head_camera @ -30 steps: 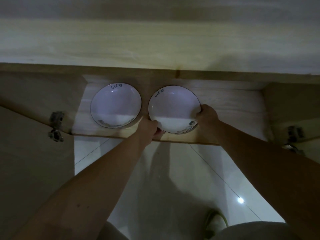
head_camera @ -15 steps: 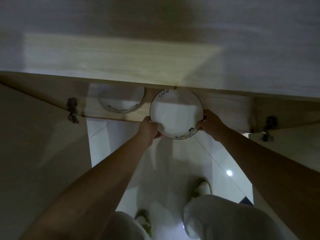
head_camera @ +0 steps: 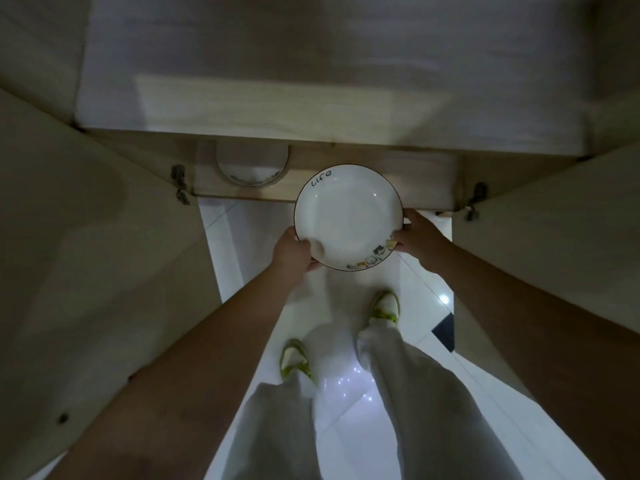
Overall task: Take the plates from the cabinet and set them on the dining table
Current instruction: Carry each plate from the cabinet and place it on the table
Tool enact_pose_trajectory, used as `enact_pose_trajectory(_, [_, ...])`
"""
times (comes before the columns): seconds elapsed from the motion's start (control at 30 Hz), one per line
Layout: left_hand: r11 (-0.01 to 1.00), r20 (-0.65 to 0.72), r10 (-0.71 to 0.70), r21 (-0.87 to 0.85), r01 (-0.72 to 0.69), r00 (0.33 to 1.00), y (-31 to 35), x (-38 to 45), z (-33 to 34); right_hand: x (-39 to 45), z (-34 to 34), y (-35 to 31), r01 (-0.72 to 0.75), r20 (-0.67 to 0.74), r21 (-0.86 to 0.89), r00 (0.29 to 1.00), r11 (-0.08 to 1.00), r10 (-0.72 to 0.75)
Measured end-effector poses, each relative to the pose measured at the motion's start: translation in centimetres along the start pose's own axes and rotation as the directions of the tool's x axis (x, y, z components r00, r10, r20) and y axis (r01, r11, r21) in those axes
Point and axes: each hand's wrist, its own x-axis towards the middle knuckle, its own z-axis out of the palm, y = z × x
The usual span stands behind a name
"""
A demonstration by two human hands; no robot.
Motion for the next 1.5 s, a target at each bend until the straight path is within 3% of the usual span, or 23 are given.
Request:
enact_pose_trajectory(0.27, [0.998,0.0,-0.037,-0.049,0.037,0.999,-0.5,-16.8,-2.9,-15.5,-1.0,-1.5,-0.017,-0.084,-0.055,0.996,0.998,0.012])
enact_pose_trajectory(0.57, [0.988,0.164,0.112,0.091,-0.129,0.98,-0.2,-32.5,-8.0,-34.8,-2.4,-1.3,0.007,-0.132,0.049,0.991,0.999,-0.001])
enact_pose_trajectory(0.77, [0.976,0.22,0.189,0.063,-0.207,0.957,-0.2,-40.9,-11.2,-44.7,-3.4,-2.0,0.108,-0.018,0.133,0.994,0.985,-0.106])
enact_pose_trajectory(0.97, [0.958,0.202,0.258,0.07,-0.277,0.945,-2.9,-47.9,-12.2,-51.3,-4.8,-1.9,0.176,0.036,0.081,0.983,0.981,-0.18])
enact_pose_trajectory(1.27, [0.927,0.265,0.341,0.067,-0.37,0.902,-4.8,-55.7,-10.1,-59.2,-9.1,0.6,0.266,-0.014,0.149,0.963,0.952,-0.267])
enact_pose_trajectory(1.5, [0.888,0.333,0.355,0.171,-0.426,0.874,-5.1,-58.0,-11.1,-61.8,-8.8,1.8,0.34,-0.077,0.179,0.94,0.923,-0.331])
